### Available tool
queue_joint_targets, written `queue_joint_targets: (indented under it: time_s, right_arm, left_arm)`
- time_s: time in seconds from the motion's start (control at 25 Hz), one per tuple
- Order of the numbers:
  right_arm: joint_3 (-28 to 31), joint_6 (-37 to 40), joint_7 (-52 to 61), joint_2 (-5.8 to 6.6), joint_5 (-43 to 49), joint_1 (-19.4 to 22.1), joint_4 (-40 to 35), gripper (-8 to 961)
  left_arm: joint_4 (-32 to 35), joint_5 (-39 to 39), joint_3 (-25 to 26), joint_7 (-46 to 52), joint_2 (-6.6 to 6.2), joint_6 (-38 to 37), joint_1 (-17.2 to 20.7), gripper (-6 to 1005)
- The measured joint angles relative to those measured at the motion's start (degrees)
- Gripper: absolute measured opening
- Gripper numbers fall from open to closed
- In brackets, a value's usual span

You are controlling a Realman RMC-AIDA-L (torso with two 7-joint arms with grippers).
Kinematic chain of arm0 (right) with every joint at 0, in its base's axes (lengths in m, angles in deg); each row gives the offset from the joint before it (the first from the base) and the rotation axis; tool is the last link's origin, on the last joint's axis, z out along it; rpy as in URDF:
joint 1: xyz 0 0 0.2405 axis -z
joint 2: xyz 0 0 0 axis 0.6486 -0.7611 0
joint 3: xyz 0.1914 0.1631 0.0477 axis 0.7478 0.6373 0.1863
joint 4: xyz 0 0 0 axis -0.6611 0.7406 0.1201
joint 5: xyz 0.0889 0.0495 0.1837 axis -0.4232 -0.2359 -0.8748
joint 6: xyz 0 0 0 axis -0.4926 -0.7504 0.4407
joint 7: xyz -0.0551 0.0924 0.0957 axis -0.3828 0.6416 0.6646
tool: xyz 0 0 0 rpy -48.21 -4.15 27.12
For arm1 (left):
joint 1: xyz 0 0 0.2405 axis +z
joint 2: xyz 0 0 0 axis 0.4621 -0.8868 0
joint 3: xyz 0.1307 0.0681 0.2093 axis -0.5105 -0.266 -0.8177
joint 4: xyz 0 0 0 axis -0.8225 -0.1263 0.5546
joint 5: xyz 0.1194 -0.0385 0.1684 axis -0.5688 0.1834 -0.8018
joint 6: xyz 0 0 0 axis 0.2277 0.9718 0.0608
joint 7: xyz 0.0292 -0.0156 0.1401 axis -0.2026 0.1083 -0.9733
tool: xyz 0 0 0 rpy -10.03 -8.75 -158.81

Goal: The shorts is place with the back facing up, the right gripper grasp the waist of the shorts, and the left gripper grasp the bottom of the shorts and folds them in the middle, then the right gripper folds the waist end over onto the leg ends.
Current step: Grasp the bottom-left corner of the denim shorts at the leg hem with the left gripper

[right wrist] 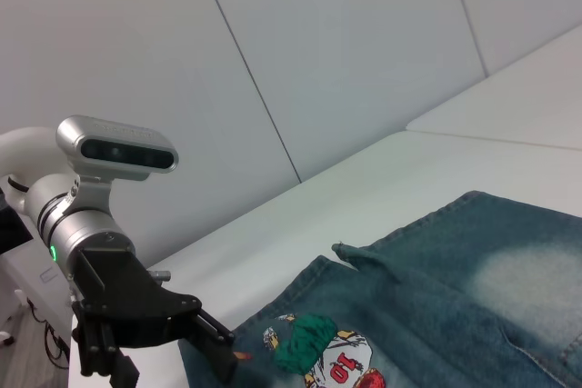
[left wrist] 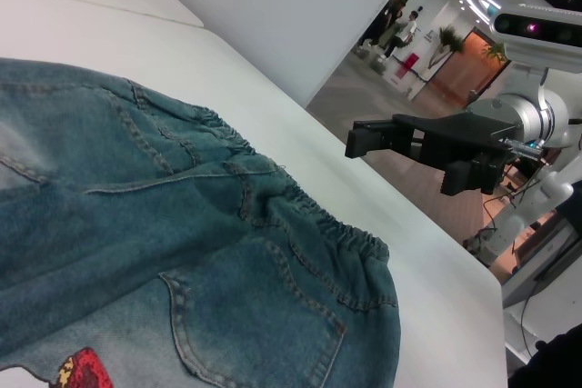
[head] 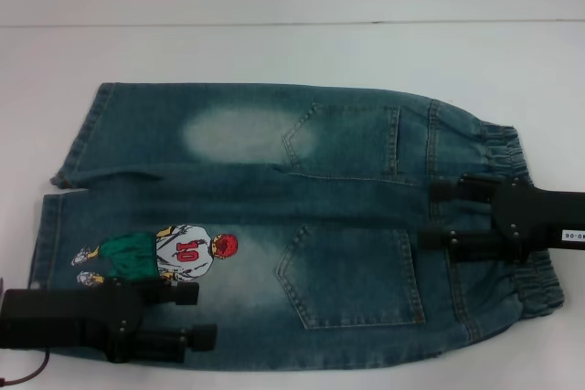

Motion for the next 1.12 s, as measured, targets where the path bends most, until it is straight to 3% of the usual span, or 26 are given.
queue_joint_targets:
  time_s: [0.6,1.12]
  right_arm:
    - [0.2,0.0,0.0,0.0,0.0,0.4,0.2,945]
    - [0.2,-0.2,-0.1,0.0,0.0,0.5,0.1,944]
  left_arm:
    - [-0.1,0.1,0.1,0.0,0.19,1.1,-0.4,903]
    - [7.3,-4.7,4.5,7.9,-2.91,-0.5,-0.2,904]
